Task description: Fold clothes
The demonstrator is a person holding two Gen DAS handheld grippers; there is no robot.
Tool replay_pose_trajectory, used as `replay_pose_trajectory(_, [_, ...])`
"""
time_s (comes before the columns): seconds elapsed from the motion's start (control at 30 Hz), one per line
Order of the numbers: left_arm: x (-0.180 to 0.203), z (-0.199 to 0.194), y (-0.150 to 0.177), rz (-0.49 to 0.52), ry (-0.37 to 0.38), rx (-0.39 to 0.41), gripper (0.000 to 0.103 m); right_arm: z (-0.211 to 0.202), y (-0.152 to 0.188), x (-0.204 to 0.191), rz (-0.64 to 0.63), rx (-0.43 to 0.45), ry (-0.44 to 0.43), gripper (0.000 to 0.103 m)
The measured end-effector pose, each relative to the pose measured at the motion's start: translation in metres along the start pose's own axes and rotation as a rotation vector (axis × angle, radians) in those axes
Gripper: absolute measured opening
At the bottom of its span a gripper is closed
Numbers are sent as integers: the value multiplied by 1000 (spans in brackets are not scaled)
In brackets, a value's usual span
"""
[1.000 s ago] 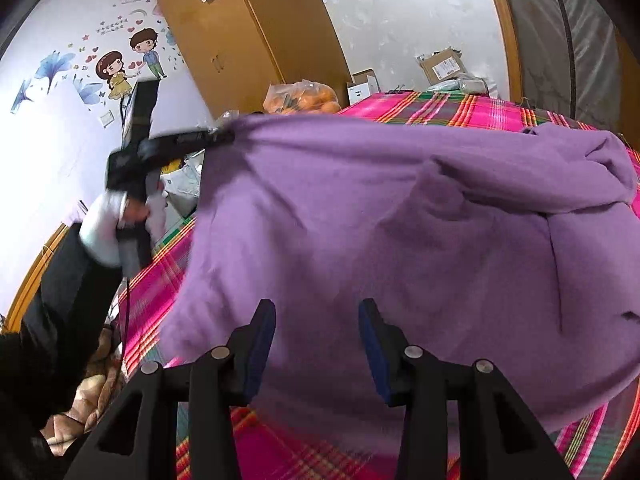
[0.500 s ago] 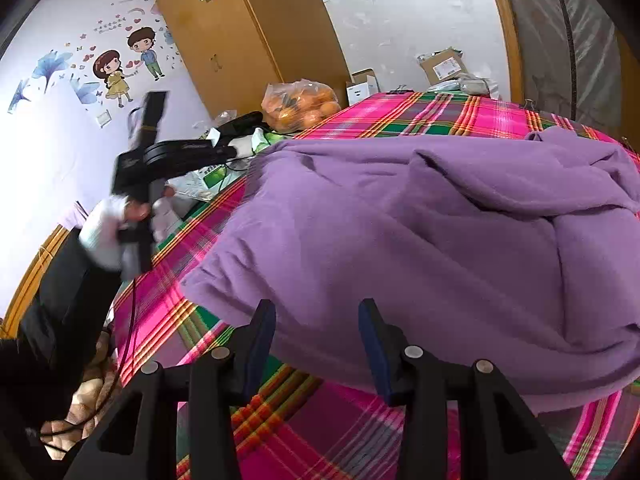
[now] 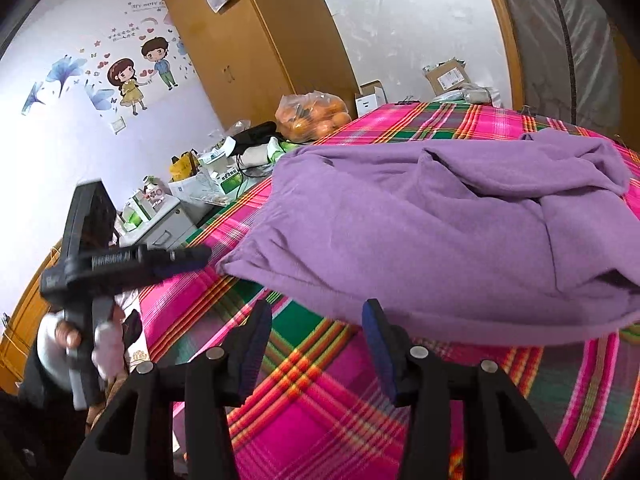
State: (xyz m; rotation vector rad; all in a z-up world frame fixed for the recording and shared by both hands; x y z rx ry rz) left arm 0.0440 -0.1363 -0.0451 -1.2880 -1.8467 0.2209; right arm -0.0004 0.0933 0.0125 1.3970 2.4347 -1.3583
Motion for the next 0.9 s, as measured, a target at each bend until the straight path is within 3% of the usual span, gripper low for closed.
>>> replay_pose_trajectory(0.17, [10, 15, 9, -65, 52, -19, 40, -15, 7, 1, 6, 21, 0, 48])
replay_pose_trajectory(0.43, [-4, 38, -5, -239, 71, 10, 40, -26, 8, 8, 18, 39, 8, 48])
replay_pose_trajectory(0.53, [-7, 43, -9, -278, 65, 18, 35, -28, 8, 10, 20, 42, 10, 48])
replay_pose_trajectory(0.6, [-10, 46, -9, -295, 52, 12, 16, -29, 8, 11, 22, 44, 12, 48])
replay_pose_trajectory(0.73, [-16, 41, -8, -288, 32, 23, 10, -30, 7, 13, 25, 48, 15, 48])
replay_pose_trajectory(0.9, [-35, 12, -26, -273, -14, 101, 9, -32, 1, 14, 24, 71, 11, 48])
Point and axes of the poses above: each gripper's, at about its wrist camera, not at the fingertips, and z roughly the way its jaws point, x to its right, y to its underside, the point moved 8 cm from there along z, roughly the way its jaws point, and after that the axes turned 7 degrees about z, right-handed, at the moved point
